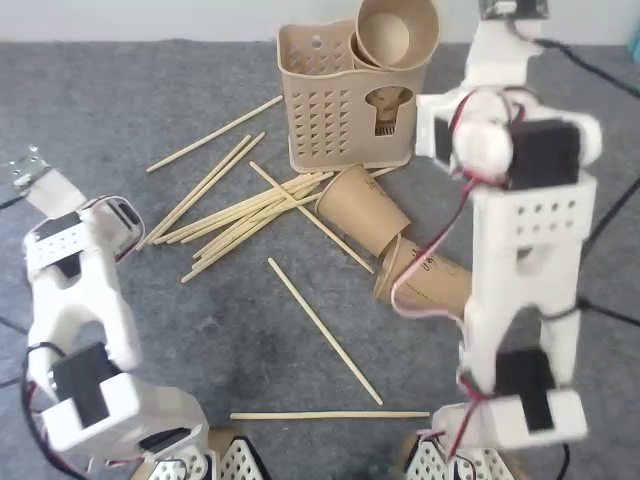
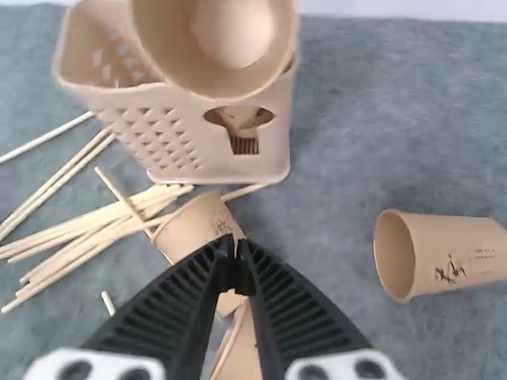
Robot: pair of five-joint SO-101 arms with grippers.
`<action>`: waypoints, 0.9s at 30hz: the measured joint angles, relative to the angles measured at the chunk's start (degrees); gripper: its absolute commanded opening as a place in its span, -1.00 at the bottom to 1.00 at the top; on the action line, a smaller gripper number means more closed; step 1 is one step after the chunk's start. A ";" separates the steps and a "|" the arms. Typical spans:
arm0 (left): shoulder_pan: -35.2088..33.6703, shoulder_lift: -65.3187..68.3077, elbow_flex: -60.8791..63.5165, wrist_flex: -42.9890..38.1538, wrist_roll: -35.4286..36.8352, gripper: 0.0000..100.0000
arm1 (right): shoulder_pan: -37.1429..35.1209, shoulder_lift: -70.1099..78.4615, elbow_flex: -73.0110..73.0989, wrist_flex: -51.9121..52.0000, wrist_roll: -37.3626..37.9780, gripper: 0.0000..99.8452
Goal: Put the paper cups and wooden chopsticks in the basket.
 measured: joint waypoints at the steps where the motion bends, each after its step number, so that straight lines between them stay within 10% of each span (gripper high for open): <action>1: 0.00 0.00 0.00 0.00 0.00 -0.64 | 0.00 -2.02 3.87 -2.55 0.00 -0.98; 13: 0.00 0.00 0.00 0.00 0.00 -0.64 | -1.93 -12.48 51.16 -48.70 0.00 -0.98; 27: 0.00 0.00 0.00 0.00 0.00 -0.64 | -2.55 -9.41 53.80 -71.21 1.67 -0.98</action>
